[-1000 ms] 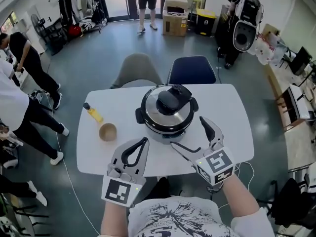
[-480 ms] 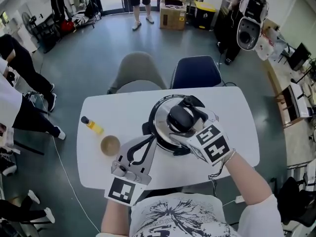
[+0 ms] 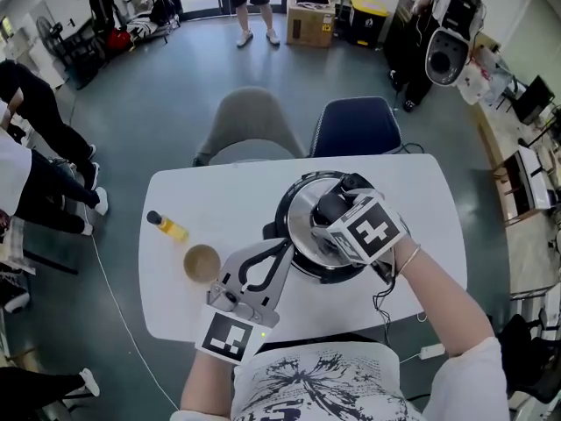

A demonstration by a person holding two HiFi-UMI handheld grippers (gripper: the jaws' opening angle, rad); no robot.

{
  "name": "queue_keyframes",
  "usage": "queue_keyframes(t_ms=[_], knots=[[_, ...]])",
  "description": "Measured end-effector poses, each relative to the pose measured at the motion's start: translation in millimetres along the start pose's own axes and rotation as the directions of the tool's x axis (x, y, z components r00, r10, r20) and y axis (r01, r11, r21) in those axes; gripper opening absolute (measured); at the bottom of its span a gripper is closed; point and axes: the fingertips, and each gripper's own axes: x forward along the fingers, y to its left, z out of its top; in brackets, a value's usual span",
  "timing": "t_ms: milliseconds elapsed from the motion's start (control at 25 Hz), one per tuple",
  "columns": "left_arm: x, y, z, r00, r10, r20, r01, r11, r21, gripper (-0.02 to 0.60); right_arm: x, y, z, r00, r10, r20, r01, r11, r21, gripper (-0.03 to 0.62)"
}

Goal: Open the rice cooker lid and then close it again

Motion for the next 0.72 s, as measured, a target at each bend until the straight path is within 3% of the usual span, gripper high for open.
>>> queue_keyframes(t_ms=[120,200,600,720], knots=[[-0.4,2.2,-6.2,0.997,-0.038,-0.064,0.046,0.991,0.123,0.014,4.2,-1.2,-0.7,0.999,0.005,-0.037,-0.005,1.0,0.023,0.342],[-1.3,3.1,-4.4,0.997,-0.04,-0.069,0.049,0.989,0.141,0.014,3.1,-3.2,-1.5,0.999,0.003,-0.049,-0.001,1.0,0.03,0.31],[-8.5,1.9,4.2,0.998,0.005,-0.056,0.004,0.988,0.153,0.014,-1.2,-5.3,-4.2,0.999,-0.001,-0.04,0.002,0.999,0.039,0.295],[-10.0,4.8,17.7,0.998,0.059,0.005,-0.059,0.997,0.05,0.014,-7.6,-4.4,-3.3,0.999,0.013,-0.038,-0.012,0.999,0.039,0.293]])
